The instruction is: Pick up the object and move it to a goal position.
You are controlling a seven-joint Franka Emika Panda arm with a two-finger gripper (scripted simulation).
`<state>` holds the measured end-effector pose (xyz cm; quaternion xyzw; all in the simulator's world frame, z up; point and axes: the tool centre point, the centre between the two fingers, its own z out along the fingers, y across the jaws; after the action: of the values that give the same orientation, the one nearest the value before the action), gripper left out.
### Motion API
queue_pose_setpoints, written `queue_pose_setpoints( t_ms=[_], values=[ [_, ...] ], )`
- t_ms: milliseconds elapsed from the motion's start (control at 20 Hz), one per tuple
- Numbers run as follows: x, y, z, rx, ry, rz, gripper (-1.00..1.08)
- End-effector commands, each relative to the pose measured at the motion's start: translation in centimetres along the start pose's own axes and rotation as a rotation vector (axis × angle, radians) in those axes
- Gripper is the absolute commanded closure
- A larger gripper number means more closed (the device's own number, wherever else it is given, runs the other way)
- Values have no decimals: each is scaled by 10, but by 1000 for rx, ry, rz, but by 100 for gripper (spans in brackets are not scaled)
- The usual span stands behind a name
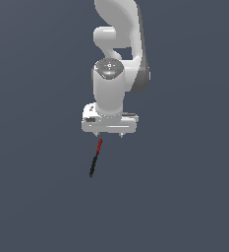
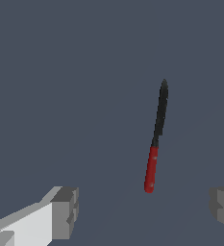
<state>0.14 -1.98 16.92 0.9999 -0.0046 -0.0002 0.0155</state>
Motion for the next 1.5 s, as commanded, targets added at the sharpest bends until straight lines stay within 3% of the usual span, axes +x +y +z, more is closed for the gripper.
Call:
queue_pose_setpoints(
  t_ms=[0, 400, 750, 1050, 1450],
  values=[
    [0, 0, 0, 0, 0, 0, -92],
    [12, -1, -23, -22, 55, -12, -92],
    [13, 1, -20, -20, 54, -7, -92],
    [18, 14, 6, -8, 43, 25, -92],
    [23, 45, 69, 17, 16, 104, -92]
  ],
)
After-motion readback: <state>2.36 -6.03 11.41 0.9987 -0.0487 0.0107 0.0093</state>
